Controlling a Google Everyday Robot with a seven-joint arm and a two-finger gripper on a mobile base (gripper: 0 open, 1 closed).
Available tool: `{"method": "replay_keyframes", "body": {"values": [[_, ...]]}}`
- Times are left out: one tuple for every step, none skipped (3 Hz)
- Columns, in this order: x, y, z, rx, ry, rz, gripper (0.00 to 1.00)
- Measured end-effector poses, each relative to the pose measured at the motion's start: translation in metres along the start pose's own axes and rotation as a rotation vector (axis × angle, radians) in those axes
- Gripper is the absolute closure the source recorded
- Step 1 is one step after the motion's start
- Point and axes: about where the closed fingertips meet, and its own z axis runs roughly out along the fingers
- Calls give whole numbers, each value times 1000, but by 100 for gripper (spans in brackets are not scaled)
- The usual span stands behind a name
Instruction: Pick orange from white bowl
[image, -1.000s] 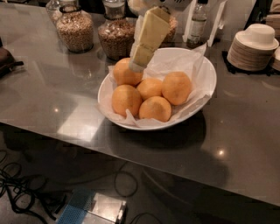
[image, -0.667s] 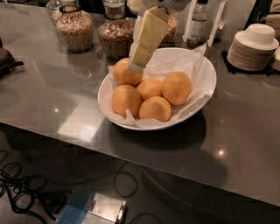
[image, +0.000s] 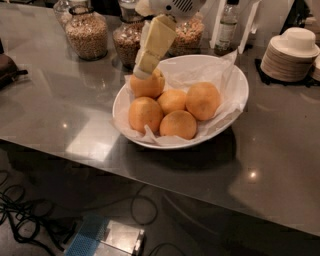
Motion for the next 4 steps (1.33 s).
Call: {"method": "replay_keyframes", "body": {"values": [[7,-13,26,-60,-20,25,0],[27,-15,49,-133,-34,80,0],[53,-15,65,-173,-43,157,0],[53,-15,66,-174,-44,158,5]]}}
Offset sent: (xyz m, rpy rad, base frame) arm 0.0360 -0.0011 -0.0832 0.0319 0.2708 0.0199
